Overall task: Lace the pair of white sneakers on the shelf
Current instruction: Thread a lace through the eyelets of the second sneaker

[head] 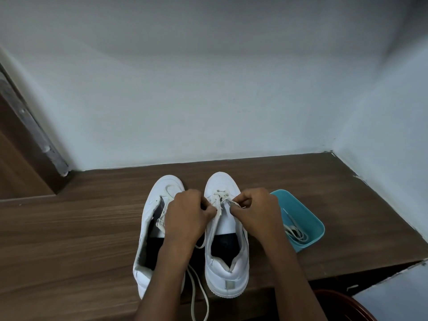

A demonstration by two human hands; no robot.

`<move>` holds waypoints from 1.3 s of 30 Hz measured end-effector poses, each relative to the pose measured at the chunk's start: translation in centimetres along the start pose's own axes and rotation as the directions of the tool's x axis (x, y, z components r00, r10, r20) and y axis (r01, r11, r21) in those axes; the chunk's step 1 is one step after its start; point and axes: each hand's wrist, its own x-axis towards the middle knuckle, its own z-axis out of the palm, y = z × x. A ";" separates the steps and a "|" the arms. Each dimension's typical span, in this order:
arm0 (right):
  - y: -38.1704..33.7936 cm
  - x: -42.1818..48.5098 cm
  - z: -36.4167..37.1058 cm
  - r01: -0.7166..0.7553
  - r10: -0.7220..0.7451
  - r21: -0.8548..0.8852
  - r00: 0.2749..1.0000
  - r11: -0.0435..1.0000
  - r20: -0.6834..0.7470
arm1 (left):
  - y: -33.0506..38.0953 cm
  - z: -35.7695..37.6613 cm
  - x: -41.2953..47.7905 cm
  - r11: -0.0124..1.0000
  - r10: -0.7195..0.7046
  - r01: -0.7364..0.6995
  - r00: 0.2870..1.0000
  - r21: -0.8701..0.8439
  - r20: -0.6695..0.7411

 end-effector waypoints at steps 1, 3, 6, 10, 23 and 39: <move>0.1 0.0 0.0 0.001 -0.001 0.002 1.000 1.000 -0.006 | 0.1 -0.1 0.0 0.998 0.036 -0.034 0.998 0.043 -0.044; 0.3 0.1 0.1 0.007 -0.007 0.004 1.000 1.000 -0.015 | 0.1 -0.4 0.0 0.986 0.140 -0.128 0.983 0.107 -0.115; 0.4 0.0 0.2 0.013 -0.013 0.007 1.000 1.000 -0.025 | -0.2 -0.4 -0.2 0.951 0.280 -0.251 0.947 0.182 -0.156; 0.5 0.0 0.5 -0.008 0.010 0.034 0.999 0.999 -0.032 | -0.6 -0.7 -0.1 0.939 0.299 -0.270 0.947 0.212 -0.120; 1.3 0.1 -0.1 -0.096 0.080 0.224 0.994 0.970 0.077 | -1.5 -1.4 0.8 0.932 0.261 -0.283 0.957 -0.225 -0.124; 2.1 0.1 -0.9 -0.249 0.168 0.412 0.960 0.876 0.223 | 1.5 3.3 0.4 0.953 0.215 -0.240 0.966 -0.184 -0.144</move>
